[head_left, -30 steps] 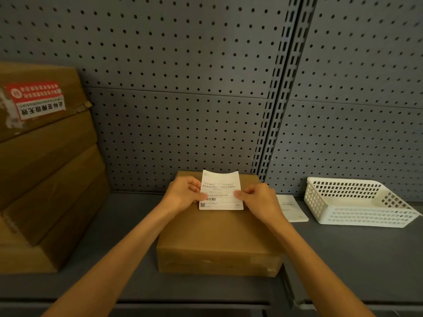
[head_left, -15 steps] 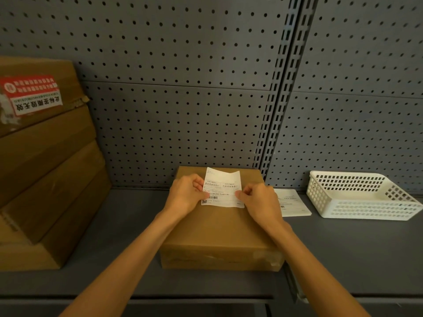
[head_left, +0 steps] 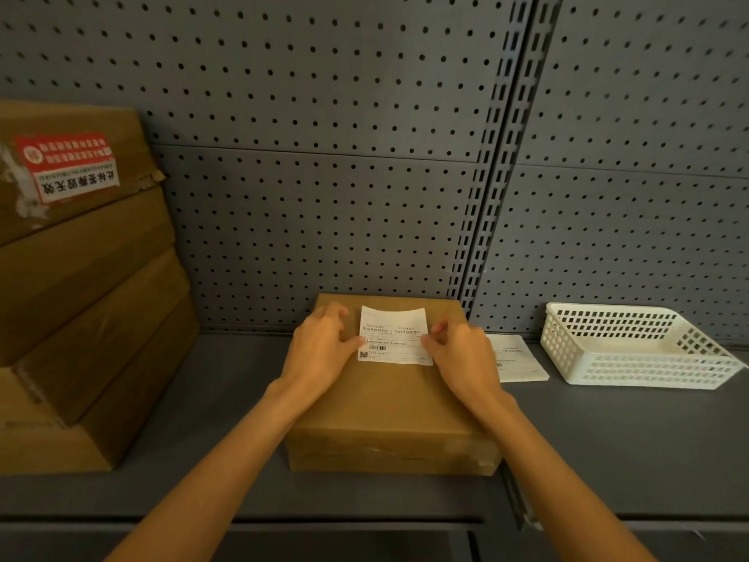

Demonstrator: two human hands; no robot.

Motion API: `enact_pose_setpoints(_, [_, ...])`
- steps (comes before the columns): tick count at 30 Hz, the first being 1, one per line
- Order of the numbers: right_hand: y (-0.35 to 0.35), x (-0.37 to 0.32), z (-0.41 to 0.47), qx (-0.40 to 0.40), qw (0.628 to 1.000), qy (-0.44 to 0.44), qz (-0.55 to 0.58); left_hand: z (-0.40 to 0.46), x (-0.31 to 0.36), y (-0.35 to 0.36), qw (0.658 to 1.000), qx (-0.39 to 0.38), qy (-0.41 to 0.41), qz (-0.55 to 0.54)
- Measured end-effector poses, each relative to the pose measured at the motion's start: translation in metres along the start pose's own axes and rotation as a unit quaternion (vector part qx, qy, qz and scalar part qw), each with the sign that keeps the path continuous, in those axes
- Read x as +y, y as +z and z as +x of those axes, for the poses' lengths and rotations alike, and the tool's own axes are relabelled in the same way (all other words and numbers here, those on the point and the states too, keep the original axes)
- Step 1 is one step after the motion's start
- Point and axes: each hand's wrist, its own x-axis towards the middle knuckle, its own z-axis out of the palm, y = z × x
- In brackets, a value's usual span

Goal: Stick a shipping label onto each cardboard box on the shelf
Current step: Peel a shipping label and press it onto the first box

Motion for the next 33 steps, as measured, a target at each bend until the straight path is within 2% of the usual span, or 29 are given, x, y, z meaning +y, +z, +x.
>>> enact_pose_setpoints(3, [-0.001, -0.003, -0.007, 0.019, 0.990, -0.129, -0.045, -0.009, 0.002, 0.000, 0.996, -0.014, 0.087, 0.008])
enact_pose_setpoints(5, [-0.001, -0.007, -0.013, -0.028, 0.978, -0.192, -0.081, -0.014, 0.004, 0.001, 0.987, -0.061, 0.147, 0.028])
enact_pose_setpoints(9, [0.003, -0.008, -0.022, -0.183, 0.955, -0.197, -0.123, -0.019, 0.002, 0.004, 0.962, -0.169, 0.194, 0.091])
enact_pose_setpoints(12, [0.005, -0.006, -0.024, -0.241, 0.940, -0.183, -0.159, -0.020, 0.000, 0.003, 0.943, -0.228, 0.191, 0.148])
enact_pose_setpoints(16, [-0.002, 0.004, -0.024, -0.253, 0.934, -0.169, -0.185, -0.020, -0.004, -0.002, 0.930, -0.264, 0.188, 0.172])
enact_pose_setpoints(22, [-0.013, 0.016, -0.026, -0.252, 0.941, -0.140, -0.180, -0.020, -0.005, -0.005, 0.928, -0.276, 0.179, 0.173])
enact_pose_setpoints(26, [-0.012, 0.015, -0.028, -0.222, 0.941, -0.165, -0.194, -0.021, -0.004, -0.005, 0.928, -0.276, 0.176, 0.179])
enact_pose_setpoints(29, [-0.014, 0.016, -0.031, -0.239, 0.935, -0.208, -0.160, -0.022, -0.003, -0.004, 0.928, -0.275, 0.177, 0.181])
enact_pose_setpoints(33, [-0.013, 0.015, -0.032, -0.228, 0.944, -0.195, -0.137, -0.023, -0.004, -0.005, 0.928, -0.275, 0.177, 0.178])
